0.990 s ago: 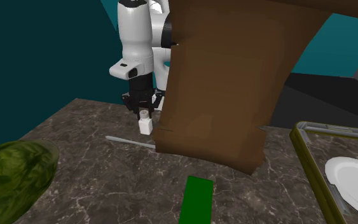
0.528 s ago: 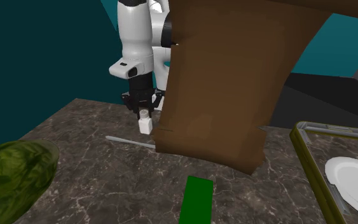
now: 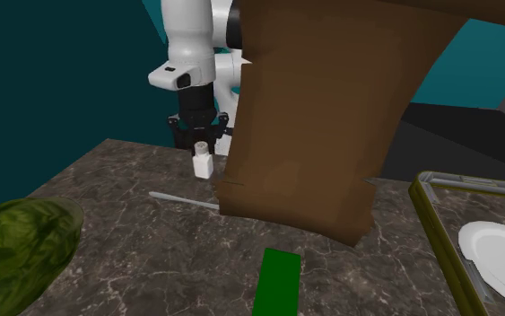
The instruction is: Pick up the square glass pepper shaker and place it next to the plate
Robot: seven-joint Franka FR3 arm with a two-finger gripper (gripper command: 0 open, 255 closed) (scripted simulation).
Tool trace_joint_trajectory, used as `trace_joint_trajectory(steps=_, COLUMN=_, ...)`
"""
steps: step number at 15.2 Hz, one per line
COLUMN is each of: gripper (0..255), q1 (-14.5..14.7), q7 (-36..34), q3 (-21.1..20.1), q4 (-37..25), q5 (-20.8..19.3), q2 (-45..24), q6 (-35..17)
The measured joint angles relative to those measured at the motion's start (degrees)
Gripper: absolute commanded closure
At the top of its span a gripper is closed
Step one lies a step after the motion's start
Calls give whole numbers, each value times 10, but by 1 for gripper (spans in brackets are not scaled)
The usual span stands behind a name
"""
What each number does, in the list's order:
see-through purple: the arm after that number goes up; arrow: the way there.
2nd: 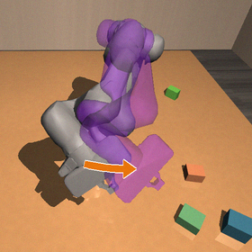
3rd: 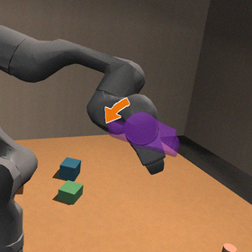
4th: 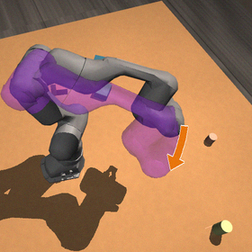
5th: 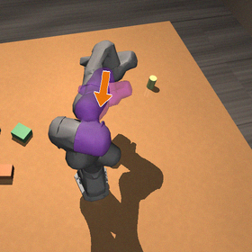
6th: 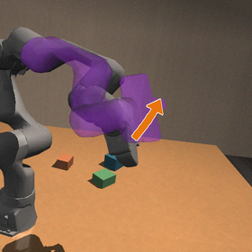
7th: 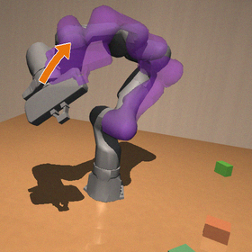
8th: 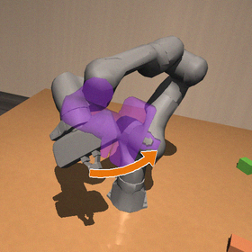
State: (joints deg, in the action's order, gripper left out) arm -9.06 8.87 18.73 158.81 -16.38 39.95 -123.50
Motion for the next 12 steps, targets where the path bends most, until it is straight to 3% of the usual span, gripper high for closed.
trace_joint_trajectory(steps=12, gripper=255, q1=5, q7=7, q3=-18, q4=-72, q5=18, q2=34, q6=106)
